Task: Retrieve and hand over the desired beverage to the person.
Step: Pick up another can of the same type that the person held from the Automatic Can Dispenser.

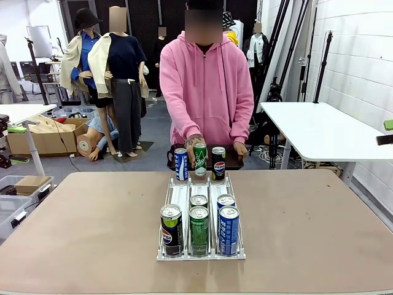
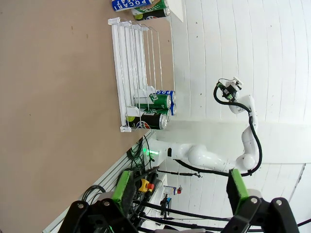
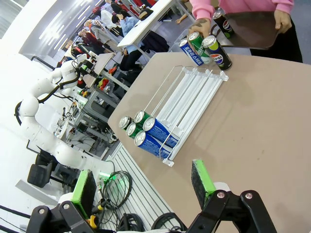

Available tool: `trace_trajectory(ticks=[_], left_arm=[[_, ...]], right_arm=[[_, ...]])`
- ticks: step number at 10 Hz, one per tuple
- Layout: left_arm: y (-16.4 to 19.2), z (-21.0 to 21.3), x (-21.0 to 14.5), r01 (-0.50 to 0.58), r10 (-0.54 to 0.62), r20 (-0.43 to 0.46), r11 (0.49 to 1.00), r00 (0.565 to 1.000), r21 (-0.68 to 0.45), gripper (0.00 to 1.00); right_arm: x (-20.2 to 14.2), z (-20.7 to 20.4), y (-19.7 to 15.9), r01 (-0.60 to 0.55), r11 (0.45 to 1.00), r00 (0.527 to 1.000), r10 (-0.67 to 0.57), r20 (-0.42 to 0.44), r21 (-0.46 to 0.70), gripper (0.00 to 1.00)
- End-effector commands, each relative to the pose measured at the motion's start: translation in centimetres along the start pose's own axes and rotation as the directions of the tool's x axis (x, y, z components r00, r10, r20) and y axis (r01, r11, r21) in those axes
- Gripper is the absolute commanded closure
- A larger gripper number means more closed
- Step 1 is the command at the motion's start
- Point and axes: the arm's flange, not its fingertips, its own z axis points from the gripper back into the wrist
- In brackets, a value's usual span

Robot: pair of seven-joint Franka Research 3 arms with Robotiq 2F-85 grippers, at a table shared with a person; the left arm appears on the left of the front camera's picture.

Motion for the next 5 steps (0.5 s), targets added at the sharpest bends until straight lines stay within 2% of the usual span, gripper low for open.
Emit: trace_trajectory(ticks=[1, 5], left_arm=[[-0.22, -0.05, -0.34, 0.002, -0.002, 0.007, 1.0, 1.0, 0.003, 0.0], [-0.22, -0.05, -0.34, 0.002, -0.002, 0.007, 1.0, 1.0, 0.003, 0.0]], right_arm=[[0.06, 0.01, -0.06, -0.015, 1.0, 1.0, 0.015, 0.004, 0.013, 0.0], [0.06, 0.01, -0.06, -0.015, 1.0, 1.0, 0.015, 0.004, 0.013, 0.0]])
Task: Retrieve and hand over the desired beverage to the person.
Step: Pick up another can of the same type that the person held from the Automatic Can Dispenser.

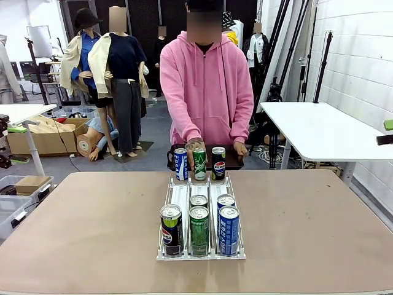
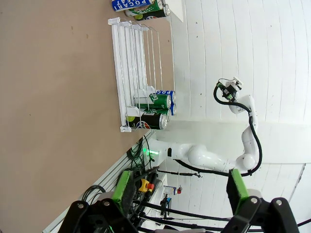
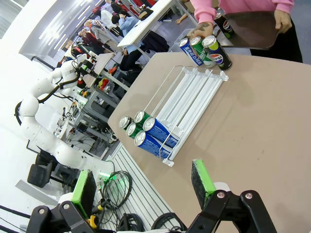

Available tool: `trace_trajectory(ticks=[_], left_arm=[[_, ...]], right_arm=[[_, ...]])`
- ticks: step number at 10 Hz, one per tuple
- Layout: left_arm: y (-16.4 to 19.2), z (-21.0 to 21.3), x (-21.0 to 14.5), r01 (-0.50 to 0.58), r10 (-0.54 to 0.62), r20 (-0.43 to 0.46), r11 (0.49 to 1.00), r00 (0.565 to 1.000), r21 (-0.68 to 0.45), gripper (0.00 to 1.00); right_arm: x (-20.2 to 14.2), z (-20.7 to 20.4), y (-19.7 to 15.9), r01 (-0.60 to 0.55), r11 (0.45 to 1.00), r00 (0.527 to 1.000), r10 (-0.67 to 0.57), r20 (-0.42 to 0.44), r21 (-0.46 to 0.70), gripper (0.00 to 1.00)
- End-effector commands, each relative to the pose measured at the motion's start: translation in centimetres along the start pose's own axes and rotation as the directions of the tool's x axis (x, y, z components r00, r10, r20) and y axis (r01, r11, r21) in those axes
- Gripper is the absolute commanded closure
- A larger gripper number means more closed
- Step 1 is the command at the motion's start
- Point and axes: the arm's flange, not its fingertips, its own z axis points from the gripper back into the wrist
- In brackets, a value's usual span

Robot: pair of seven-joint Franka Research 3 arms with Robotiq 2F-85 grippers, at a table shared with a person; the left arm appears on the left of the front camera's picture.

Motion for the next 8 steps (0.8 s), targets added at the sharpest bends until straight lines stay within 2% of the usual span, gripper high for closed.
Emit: trace_trajectory(ticks=[1, 8], left_arm=[[-0.22, -0.05, -0.34, 0.002, -0.002, 0.007, 1.0, 1.0, 0.003, 0.0], [-0.22, -0.05, -0.34, 0.002, -0.002, 0.007, 1.0, 1.0, 0.003, 0.0]], right_arm=[[0.06, 0.01, -0.06, -0.015, 1.0, 1.0, 0.015, 0.004, 0.013, 0.0], [0.06, 0.01, -0.06, -0.015, 1.0, 1.0, 0.015, 0.004, 0.013, 0.0]])
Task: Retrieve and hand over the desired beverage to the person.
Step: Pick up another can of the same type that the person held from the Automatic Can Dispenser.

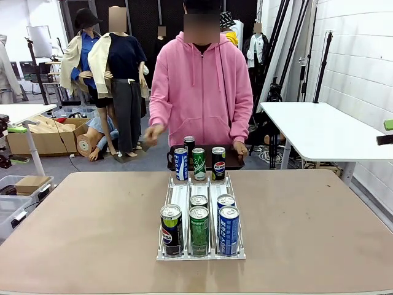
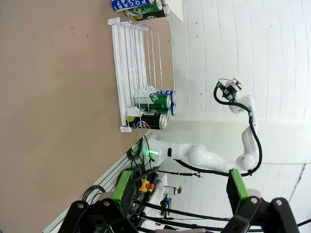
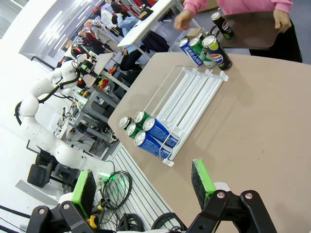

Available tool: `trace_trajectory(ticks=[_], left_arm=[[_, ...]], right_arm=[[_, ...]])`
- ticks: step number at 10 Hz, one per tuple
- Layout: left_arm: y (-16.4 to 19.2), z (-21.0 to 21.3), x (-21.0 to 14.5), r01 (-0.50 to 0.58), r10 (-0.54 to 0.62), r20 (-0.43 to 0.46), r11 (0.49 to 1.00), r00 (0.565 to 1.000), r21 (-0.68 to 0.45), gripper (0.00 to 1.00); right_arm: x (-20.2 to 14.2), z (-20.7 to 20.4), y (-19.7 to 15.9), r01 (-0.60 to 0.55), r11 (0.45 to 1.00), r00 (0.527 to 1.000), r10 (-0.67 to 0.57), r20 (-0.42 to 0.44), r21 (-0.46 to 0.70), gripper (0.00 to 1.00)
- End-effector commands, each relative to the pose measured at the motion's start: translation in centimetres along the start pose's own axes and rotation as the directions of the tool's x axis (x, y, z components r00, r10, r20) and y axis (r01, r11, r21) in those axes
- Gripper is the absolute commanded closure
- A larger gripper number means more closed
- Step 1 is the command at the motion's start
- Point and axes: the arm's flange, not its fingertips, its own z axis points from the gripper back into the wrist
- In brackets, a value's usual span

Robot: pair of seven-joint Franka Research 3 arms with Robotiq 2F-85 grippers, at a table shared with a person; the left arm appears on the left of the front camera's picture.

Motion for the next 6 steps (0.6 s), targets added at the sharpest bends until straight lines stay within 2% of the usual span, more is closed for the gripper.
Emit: trace_trajectory(ticks=[1, 6], left_arm=[[-0.22, -0.05, -0.34, 0.002, -0.002, 0.007, 1.0, 1.0, 0.003, 0.0], [-0.22, -0.05, -0.34, 0.002, -0.002, 0.007, 1.0, 1.0, 0.003, 0.0]], right_arm=[[0.06, 0.01, -0.06, -0.015, 1.0, 1.0, 0.015, 0.004, 0.013, 0.0], [0.0, 0.0, 0.0, 0.0, 1.0, 1.0, 0.0, 0.0, 0.0, 0.0]])
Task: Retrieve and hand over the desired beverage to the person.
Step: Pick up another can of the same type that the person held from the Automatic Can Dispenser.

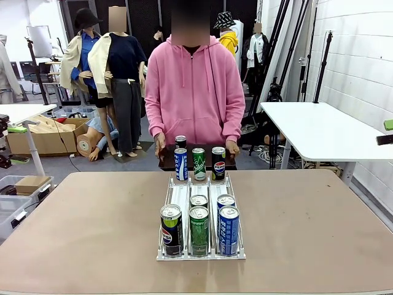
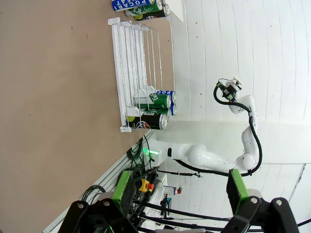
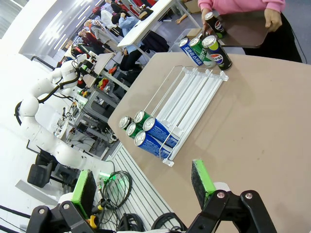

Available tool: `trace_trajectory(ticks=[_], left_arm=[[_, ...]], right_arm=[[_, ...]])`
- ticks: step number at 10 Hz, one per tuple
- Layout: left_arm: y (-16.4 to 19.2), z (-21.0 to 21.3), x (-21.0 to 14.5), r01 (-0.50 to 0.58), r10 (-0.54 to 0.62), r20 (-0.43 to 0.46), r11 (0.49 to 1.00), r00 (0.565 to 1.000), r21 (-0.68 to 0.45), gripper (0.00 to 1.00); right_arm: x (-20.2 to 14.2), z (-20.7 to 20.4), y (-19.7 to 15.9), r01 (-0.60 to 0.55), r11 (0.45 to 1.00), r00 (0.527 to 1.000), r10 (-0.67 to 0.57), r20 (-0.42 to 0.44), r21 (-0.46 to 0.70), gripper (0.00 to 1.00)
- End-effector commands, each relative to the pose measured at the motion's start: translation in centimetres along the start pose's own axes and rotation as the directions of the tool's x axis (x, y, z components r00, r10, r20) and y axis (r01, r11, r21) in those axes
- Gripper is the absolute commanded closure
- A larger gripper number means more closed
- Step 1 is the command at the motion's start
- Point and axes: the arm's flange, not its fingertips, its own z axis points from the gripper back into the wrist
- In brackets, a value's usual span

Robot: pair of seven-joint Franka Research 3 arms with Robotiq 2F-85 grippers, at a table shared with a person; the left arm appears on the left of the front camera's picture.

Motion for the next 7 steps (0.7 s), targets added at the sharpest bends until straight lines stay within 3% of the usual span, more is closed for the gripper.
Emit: trace_trajectory(ticks=[1, 7], left_arm=[[-0.2, 0.0, -0.3, 0.002, -0.002, 0.007, 1.0, 1.0, 0.003, 0.0], [-0.2, 0.0, -0.3, 0.002, -0.002, 0.007, 1.0, 1.0, 0.003, 0.0]], right_arm=[[0.2, -0.3, 0.3, -0.007, 1.0, 1.0, 0.007, -0.019, 0.014, 0.0], [0.4, -6.7, 5.9, -0.061, 0.998, 0.975, 0.066, -0.21, 0.027, 0.0]])
